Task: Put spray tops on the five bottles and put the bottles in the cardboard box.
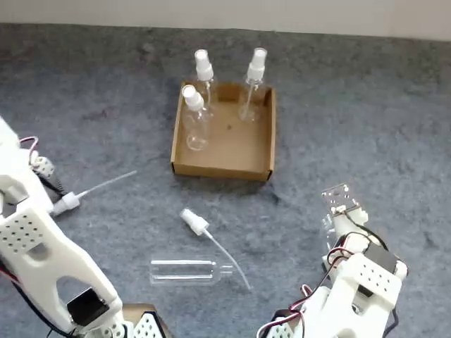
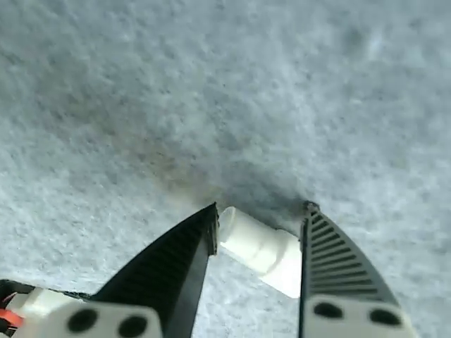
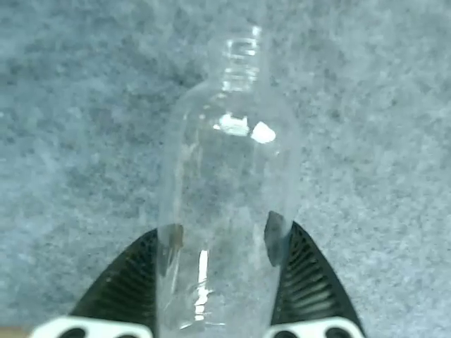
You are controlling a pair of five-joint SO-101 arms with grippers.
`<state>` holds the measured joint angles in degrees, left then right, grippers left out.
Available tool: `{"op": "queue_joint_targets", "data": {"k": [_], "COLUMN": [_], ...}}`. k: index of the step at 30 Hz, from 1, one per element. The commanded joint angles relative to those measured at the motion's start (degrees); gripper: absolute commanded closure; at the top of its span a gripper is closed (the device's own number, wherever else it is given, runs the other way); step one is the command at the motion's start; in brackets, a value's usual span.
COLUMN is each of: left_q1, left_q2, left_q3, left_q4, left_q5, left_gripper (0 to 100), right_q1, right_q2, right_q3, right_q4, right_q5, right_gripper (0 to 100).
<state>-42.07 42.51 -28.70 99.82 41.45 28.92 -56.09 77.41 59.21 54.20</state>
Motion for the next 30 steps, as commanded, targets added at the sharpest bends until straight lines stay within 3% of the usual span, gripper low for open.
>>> {"op": "queue_joint_targets", "data": {"k": [1,6,10,15,20,23,26,30], "left_q1": [9.27,17.54,15.60,14.55,14.37,15.87,17.10,18.95], "left_q2": [-0.66,-0.92,-1.36,-1.27,-1.36,-2.59,-7.78,-18.86], "left_q3": [-0.40,-2.33,-8.48,-19.91,-20.53,-14.73,-5.05,9.89], "left_q4": [0.18,-4.31,-6.33,1.41,2.02,2.02,2.02,1.85], "left_q5": [-2.64,-23.82,-30.51,-29.71,-29.54,-27.52,-18.73,-10.11], "left_gripper": [85,85,85,85,85,85,85,75], "right_q1": [-0.48,-0.04,-0.04,-0.48,-0.57,-0.57,-0.57,-1.98], "right_q2": [-1.63,-1.63,-1.63,-1.63,-1.63,-1.63,-1.63,-1.63], "right_q3": [-1.36,-1.36,-1.36,-1.36,-1.36,-1.36,-1.36,-1.01], "right_q4": [0.40,0.40,0.40,0.31,0.31,0.31,0.31,0.31], "right_q5": [0.44,0.44,0.44,0.44,0.44,0.44,0.44,0.44], "right_gripper": [99.2,99.2,99.2,99.2,99.2,99.2,99.2,99.2]}}
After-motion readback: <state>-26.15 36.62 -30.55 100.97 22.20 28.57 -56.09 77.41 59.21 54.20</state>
